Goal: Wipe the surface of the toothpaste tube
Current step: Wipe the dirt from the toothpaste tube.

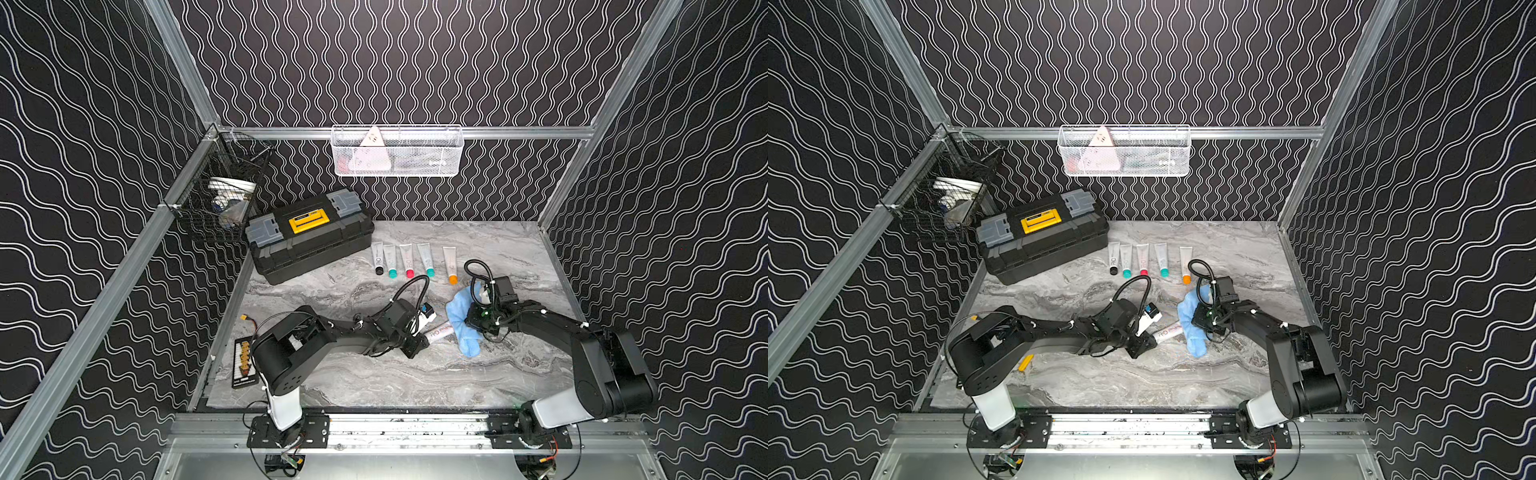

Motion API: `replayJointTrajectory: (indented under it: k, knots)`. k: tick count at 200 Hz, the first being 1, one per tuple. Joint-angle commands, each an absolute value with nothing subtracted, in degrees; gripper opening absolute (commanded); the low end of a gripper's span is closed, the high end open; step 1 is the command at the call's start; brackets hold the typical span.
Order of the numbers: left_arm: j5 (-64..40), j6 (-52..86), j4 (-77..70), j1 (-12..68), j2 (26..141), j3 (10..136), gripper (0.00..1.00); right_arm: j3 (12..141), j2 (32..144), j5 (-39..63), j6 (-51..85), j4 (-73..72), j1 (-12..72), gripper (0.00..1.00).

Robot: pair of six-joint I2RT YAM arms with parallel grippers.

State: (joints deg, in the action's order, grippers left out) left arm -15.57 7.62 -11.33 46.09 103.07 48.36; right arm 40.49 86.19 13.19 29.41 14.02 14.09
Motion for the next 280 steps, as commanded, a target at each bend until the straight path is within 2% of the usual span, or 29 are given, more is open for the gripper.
replayJointTrajectory:
  k: [1,86,137,218,253,280]
  knots:
    - [-13.54,8.70,-11.85,45.72,103.47,48.94,0.10,40.34,86.96,16.09,30.45,16.37,15.93,0.00]
    - [-14.66,9.32,-12.83,45.01,103.45,48.51,0.10,38.06,86.88,18.93,38.71,11.42,27.97,0.00]
    - [-14.89,9.58,-13.18,44.57,103.42,48.25,0.09,35.13,84.40,20.83,43.69,7.09,31.92,0.00]
    - [-15.03,9.58,-13.18,44.44,103.19,48.07,0.09,35.86,85.92,16.18,41.07,10.30,30.19,0.00]
    - [-15.04,9.40,-13.18,44.46,102.92,47.99,0.09,35.18,85.97,16.04,40.10,10.58,26.38,0.00]
    - [-15.25,9.15,-13.45,44.46,102.74,47.75,0.09,34.18,84.70,15.89,38.92,10.63,20.14,0.00]
